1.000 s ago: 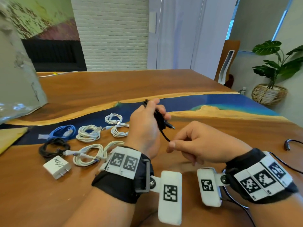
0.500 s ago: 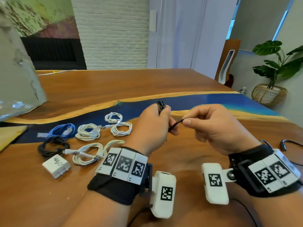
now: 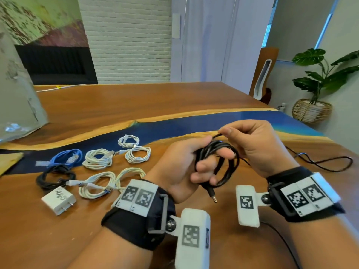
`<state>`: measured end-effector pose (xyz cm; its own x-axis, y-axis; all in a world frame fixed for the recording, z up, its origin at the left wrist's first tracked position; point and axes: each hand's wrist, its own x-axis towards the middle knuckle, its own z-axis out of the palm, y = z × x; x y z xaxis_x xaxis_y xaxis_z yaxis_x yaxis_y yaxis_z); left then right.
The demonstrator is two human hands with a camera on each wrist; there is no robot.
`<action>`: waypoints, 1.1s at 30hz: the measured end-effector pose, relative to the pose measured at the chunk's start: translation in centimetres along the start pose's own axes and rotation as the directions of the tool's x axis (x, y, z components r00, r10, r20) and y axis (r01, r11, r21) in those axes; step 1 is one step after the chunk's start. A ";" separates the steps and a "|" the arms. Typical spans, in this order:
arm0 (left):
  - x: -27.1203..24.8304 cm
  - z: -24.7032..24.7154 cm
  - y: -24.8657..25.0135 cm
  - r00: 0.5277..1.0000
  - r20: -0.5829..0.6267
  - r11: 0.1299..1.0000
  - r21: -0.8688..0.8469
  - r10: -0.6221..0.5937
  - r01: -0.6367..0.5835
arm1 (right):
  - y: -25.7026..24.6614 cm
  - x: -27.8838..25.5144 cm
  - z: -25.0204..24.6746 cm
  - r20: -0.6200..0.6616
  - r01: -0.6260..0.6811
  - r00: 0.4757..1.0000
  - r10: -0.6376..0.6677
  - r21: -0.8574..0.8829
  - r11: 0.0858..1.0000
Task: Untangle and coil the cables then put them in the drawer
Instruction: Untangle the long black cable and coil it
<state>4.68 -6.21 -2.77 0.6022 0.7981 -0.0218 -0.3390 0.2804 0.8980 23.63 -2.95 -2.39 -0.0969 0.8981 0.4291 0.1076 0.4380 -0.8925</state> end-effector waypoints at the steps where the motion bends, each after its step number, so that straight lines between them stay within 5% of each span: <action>1: 0.1 -0.1 0.1 0.999 -0.021 0.997 -0.066 0.029 -0.030 | 0.1 0.0 0.1 0.016 -0.015 1.000 0.015 0.007 1.000; 7: 0.2 0.2 0.5 0.976 -0.152 0.888 -0.411 0.156 -0.206 | 0.8 0.2 -0.2 0.109 -0.066 0.990 0.087 -0.184 0.981; 13: -0.1 -2.0 2.6 0.868 -0.363 0.702 -0.517 0.339 -0.490 | 0.6 -0.3 -0.2 0.347 -0.166 0.862 0.370 -0.497 0.852; 17: 0.6 -2.8 2.2 0.735 -0.563 0.738 -0.297 0.377 -0.606 | -0.6 -0.9 0.8 0.442 -0.038 0.798 0.409 -0.641 0.767; 20: 1.2 -2.6 1.5 0.645 -0.620 0.850 0.070 0.447 -0.522 | -1.8 -1.4 1.4 0.467 0.003 0.817 0.339 -0.590 0.807; 22: 1.2 -2.5 1.1 0.668 -0.567 0.876 0.314 0.482 -0.366 | -2.4 -1.5 1.5 0.483 0.062 0.847 0.221 -0.502 0.863; 28: 0.3 -0.8 0.4 0.931 -0.260 0.846 0.527 0.257 -0.087 | -2.4 -0.8 -1.0 0.248 0.155 0.965 -0.085 -0.276 0.948; 33: 0.1 -0.3 -0.2 0.989 -0.105 0.835 0.550 0.101 -0.027 | -1.6 -0.5 -1.6 0.238 0.151 0.966 -0.097 -0.222 0.963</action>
<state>4.65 -6.04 -3.09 0.4855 0.8740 0.0229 0.0979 -0.0804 0.9919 25.04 -4.00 -0.96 -0.3398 0.8160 0.4677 0.3084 0.5664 -0.7642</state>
